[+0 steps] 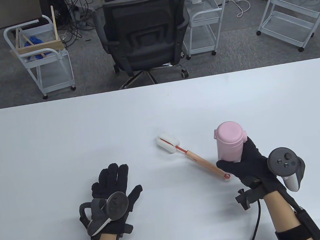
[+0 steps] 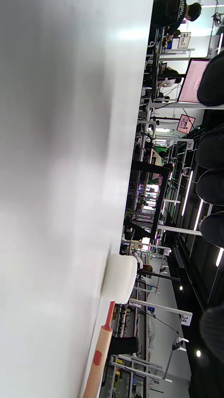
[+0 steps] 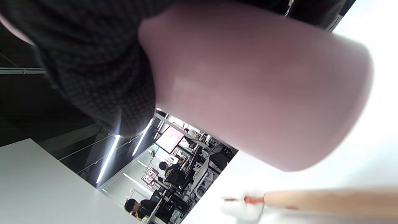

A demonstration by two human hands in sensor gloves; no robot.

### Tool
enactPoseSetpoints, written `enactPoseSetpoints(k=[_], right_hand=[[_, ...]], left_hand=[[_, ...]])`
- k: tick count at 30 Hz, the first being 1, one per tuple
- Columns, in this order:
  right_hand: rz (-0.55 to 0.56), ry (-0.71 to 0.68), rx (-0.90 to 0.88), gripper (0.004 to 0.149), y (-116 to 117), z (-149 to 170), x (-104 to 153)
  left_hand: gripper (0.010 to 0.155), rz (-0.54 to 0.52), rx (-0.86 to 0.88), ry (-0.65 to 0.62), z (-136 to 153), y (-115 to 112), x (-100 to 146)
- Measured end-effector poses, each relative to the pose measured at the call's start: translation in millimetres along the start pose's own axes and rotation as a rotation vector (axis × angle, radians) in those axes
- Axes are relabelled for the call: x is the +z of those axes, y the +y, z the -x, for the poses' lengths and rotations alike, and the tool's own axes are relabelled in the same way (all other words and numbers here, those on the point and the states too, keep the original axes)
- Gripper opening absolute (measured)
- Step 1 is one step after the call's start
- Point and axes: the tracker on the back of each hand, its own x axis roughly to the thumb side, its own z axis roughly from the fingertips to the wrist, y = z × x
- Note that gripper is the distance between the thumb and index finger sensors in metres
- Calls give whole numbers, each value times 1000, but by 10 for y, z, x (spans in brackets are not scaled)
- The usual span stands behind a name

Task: Insert cup brush into the thermos (Clean the thermos with cup brush)

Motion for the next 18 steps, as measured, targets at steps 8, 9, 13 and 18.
enactPoseSetpoints(k=[8,9,13,18], right_hand=[[-68,-39,41,108,315,-63,137],[-83,-40,46,108,339,-78,144],[-126,-86,96,108,442,-173,212],[-173,-121,119,107,546,-248,264]], left_hand=[[80,-73,157,10,10,59,27],[80,-78,187,7,4,69,28],[81,-134,391,-19,-65,169,52],[82,-166,689,-94,-315,283,31]])
